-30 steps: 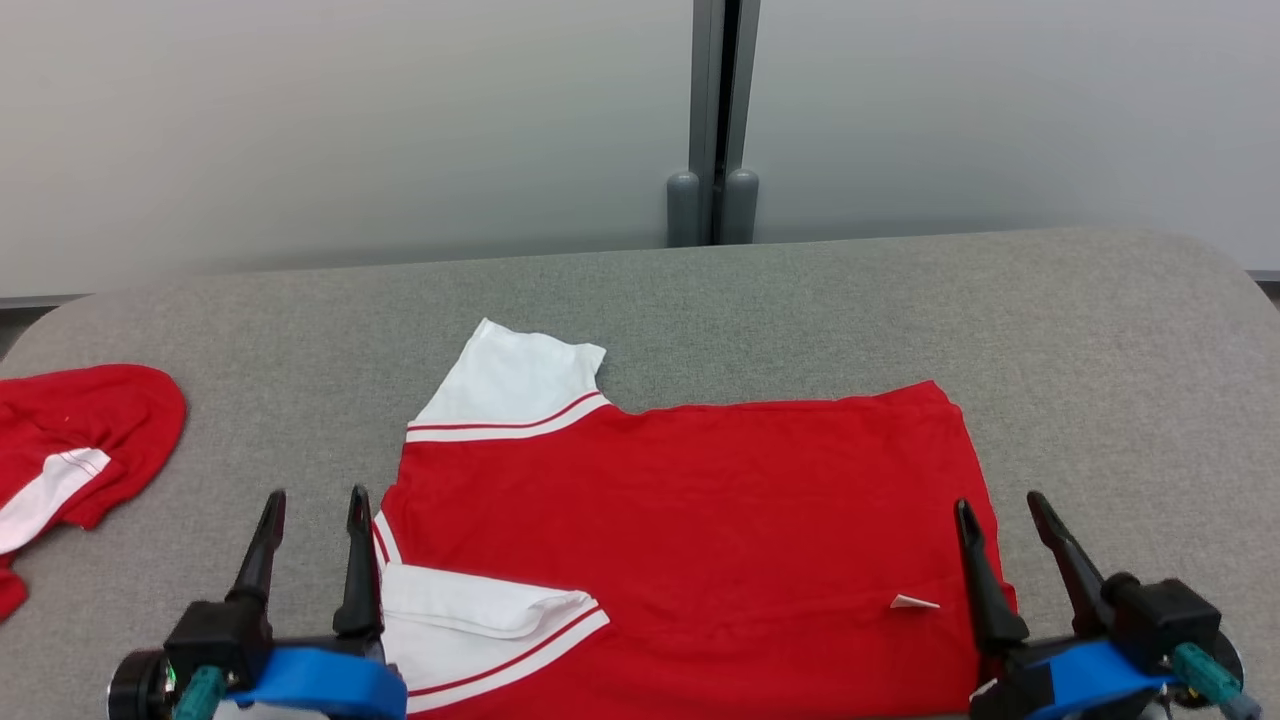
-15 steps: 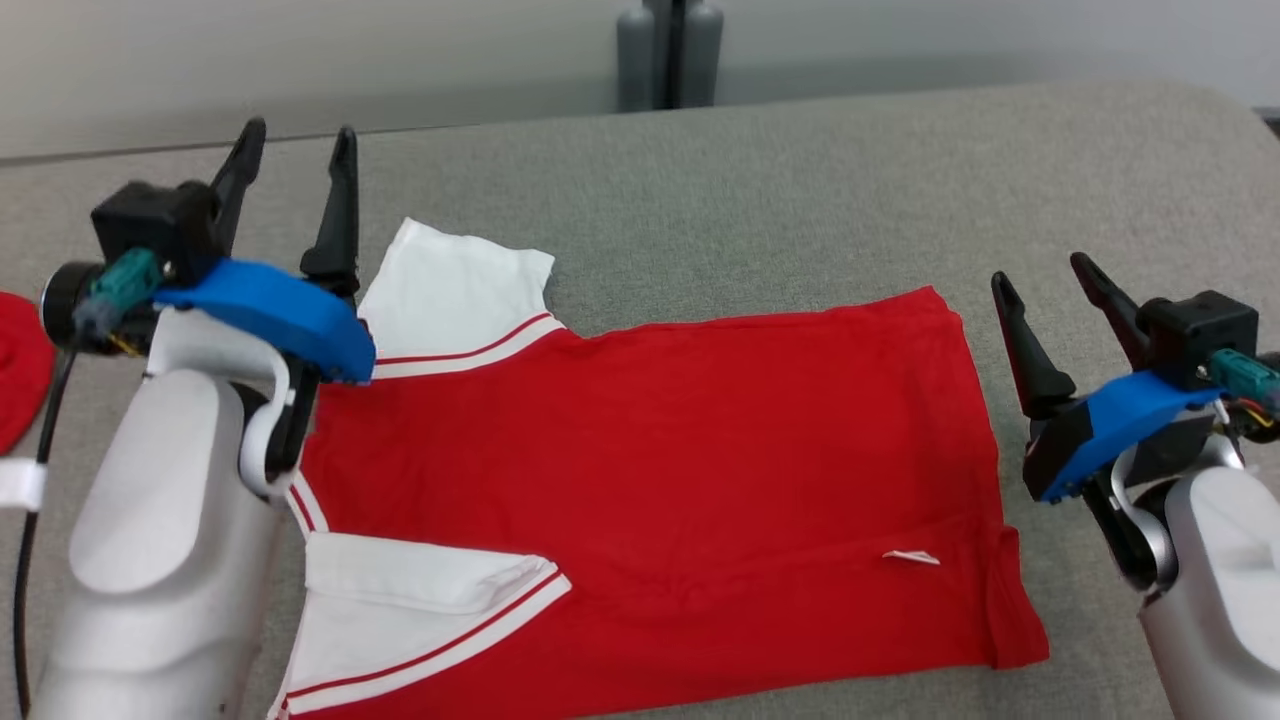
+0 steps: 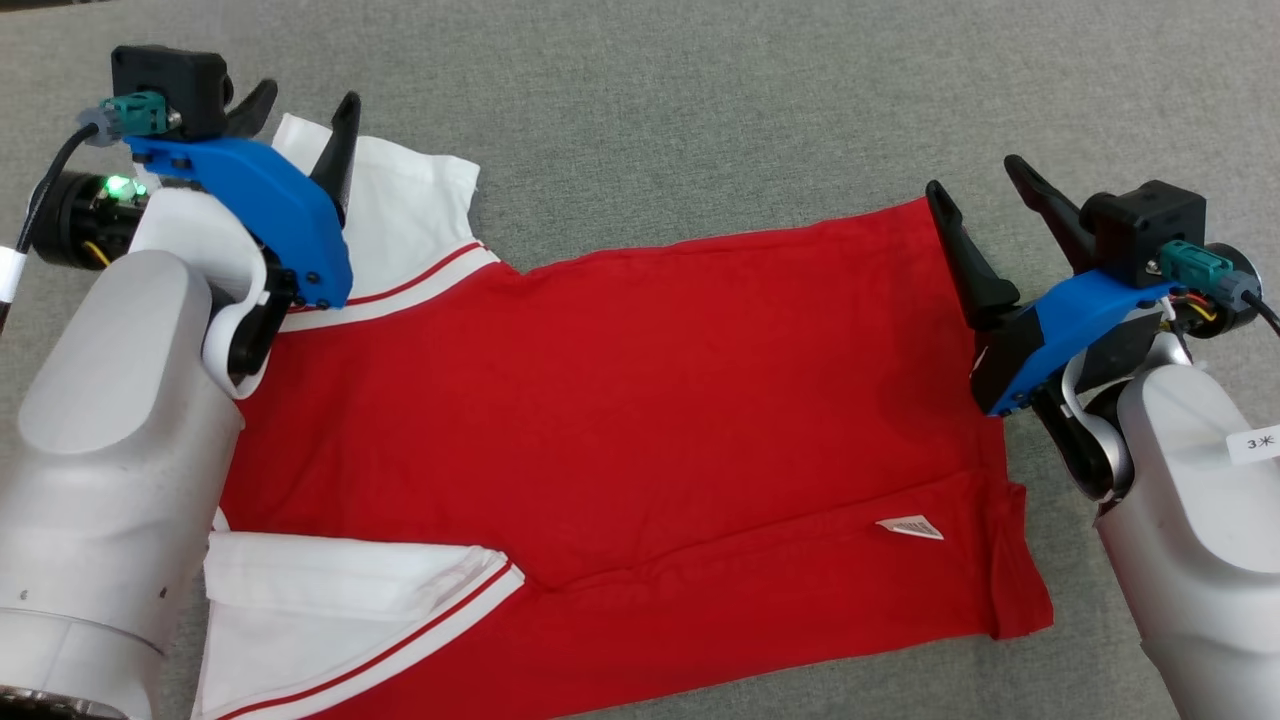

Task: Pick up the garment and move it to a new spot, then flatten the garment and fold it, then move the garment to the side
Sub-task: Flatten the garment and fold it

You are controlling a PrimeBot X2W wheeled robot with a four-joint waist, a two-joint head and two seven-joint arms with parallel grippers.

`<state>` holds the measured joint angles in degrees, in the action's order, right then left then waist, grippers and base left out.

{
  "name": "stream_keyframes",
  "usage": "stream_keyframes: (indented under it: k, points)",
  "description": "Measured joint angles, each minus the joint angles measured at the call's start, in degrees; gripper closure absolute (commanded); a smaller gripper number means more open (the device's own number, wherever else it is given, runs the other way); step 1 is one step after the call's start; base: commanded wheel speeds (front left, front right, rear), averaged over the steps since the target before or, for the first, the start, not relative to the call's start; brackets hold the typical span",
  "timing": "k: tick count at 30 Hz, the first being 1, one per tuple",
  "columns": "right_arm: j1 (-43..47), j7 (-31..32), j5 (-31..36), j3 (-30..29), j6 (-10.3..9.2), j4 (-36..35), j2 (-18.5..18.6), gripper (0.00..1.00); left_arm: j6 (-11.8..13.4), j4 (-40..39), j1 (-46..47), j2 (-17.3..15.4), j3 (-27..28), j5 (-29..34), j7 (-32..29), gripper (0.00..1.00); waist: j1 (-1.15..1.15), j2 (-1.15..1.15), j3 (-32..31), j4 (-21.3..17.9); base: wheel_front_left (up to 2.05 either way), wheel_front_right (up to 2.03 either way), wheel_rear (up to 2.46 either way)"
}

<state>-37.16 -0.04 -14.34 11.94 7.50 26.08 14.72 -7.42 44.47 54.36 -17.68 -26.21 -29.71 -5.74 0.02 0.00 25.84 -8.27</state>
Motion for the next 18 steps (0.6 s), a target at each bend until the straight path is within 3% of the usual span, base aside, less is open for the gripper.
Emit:
stream_keyframes:
  k: [8, 18]
  points:
    - [-2.5, -1.6, -1.7, 2.9, 0.0, 0.9, 0.0, 0.0, 0.0, 5.8, 1.0, -3.7, -5.4, -4.9, -2.4, 0.0, -0.02, 0.0, 1.0, -1.3, 0.0, 0.0, 0.0]
    - [-4.0, -2.4, -3.5, 4.9, 0.0, 2.4, 0.4, 0.0, 0.0, 8.2, 2.9, -4.8, -9.3, -9.8, -1.7, 0.0, -0.02, 0.0, 3.1, -2.0, 0.0, 0.0, 0.0]
